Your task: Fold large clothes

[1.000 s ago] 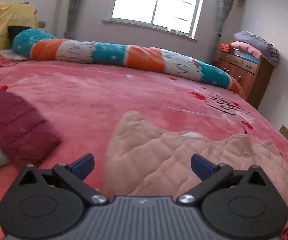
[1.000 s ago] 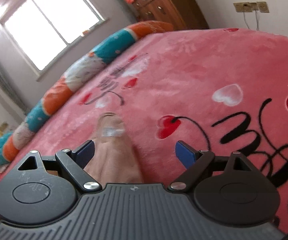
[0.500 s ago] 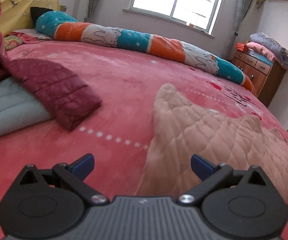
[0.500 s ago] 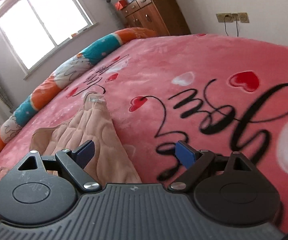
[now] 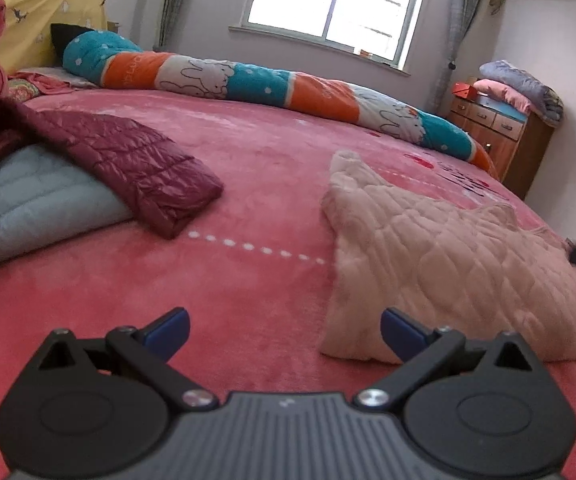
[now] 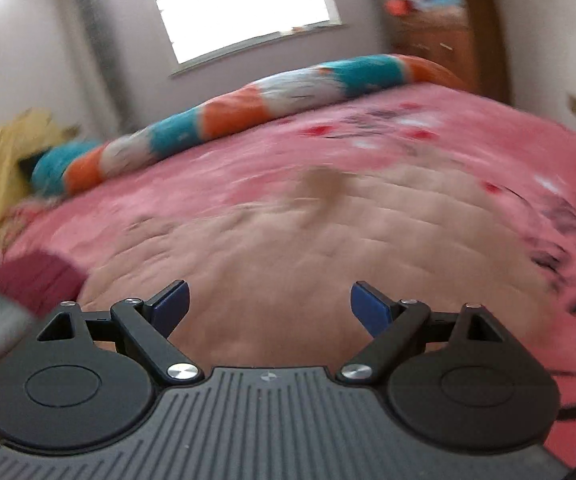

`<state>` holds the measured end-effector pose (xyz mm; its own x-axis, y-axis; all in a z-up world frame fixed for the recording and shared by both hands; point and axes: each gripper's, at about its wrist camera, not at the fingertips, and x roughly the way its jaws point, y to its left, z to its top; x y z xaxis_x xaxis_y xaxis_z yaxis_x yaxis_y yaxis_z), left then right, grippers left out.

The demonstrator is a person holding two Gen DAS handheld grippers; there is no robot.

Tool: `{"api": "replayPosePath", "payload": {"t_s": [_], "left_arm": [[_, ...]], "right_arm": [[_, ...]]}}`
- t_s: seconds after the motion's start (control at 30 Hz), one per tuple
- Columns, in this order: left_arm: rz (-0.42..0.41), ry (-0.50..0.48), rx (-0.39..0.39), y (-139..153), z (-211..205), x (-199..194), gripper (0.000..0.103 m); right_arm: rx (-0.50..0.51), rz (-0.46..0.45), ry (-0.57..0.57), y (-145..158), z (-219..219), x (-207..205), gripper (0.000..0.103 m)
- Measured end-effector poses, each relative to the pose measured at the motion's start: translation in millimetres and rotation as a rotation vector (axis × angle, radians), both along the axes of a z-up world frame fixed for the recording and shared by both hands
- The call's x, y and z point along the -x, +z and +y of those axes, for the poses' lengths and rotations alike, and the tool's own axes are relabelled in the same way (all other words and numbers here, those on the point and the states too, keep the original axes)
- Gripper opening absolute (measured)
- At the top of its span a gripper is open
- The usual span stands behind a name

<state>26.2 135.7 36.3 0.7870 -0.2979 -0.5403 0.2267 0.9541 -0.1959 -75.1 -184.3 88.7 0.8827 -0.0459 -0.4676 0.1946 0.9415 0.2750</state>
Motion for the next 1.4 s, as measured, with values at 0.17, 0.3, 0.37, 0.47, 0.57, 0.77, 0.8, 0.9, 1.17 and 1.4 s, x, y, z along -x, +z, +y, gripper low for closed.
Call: {"api": "replayPosePath", "payload": {"t_s": [0.17, 0.3, 0.37, 0.47, 0.57, 0.77, 0.8, 0.9, 1.17, 1.4], "left_arm": [[-0.026, 0.113, 0.025, 11, 32, -15, 0.101], [-0.030, 0.234, 0.061, 20, 65, -28, 0.101], [-0.030, 0.277, 0.082, 24, 81, -33, 0.101], [-0.012, 0.327, 0.148, 25, 100, -37, 0.102], [0.033, 0.342, 0.199, 22, 111, -42, 0.102], [0.077, 0.344, 0.249, 17, 118, -46, 0.102], [0.085, 0.345, 0.259, 16, 119, -46, 0.102], [0.110, 0.354, 0.282, 11, 122, -48, 0.102], [0.150, 0.351, 0.281, 3, 119, -54, 0.102], [0.157, 0.332, 0.255, -2, 113, -55, 0.102]], "right_arm": [[0.145, 0.019, 0.156, 9, 86, -73, 0.095], [0.280, 0.043, 0.212, -7, 140, -123, 0.091], [0.322, 0.049, 0.194, -17, 156, -140, 0.092], [0.264, 0.084, 0.142, -32, 163, -169, 0.100], [0.220, 0.107, 0.092, -43, 158, -196, 0.101], [0.289, 0.131, 0.030, -58, 171, -229, 0.060], [0.272, 0.127, 0.024, -59, 168, -232, 0.053], [0.224, 0.091, 0.027, -55, 172, -232, 0.035], [0.262, 0.099, 0.112, -67, 188, -249, 0.029], [0.250, 0.058, 0.146, -52, 180, -226, 0.036]]}}
